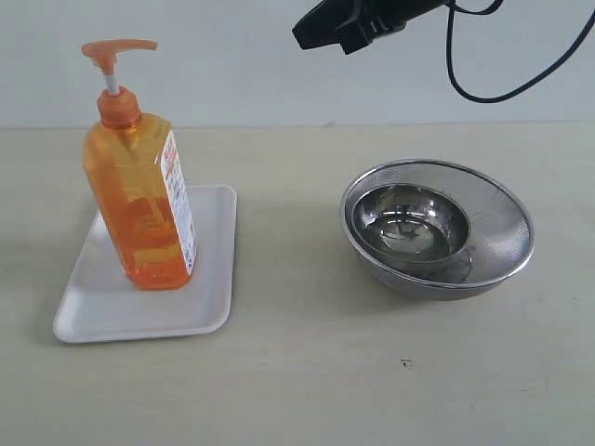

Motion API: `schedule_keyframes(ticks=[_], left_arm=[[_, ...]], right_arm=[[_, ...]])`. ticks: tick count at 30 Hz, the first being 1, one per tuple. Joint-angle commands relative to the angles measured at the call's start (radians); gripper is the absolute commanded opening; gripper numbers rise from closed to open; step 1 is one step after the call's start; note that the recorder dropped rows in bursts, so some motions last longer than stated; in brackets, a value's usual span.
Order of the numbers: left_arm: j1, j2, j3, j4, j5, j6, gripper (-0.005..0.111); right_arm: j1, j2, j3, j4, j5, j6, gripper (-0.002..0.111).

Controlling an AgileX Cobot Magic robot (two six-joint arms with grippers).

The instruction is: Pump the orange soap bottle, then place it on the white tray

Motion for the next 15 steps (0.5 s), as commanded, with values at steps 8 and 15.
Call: schedule_keyframes(ticks=[8,15], left_arm=[[0.002,-0.076,0.059,0.005,-0.011,-0.060,0.005],[0.002,-0.142,0.093,0.005,-0.009,-0.074,0.005]], right_arm=[[-0.007,-0.013,-0.004,0.001,-0.004,-0.002,0.000],[-0.007,-0.013,-0.004,0.001,-0.004,-0.002,0.000]])
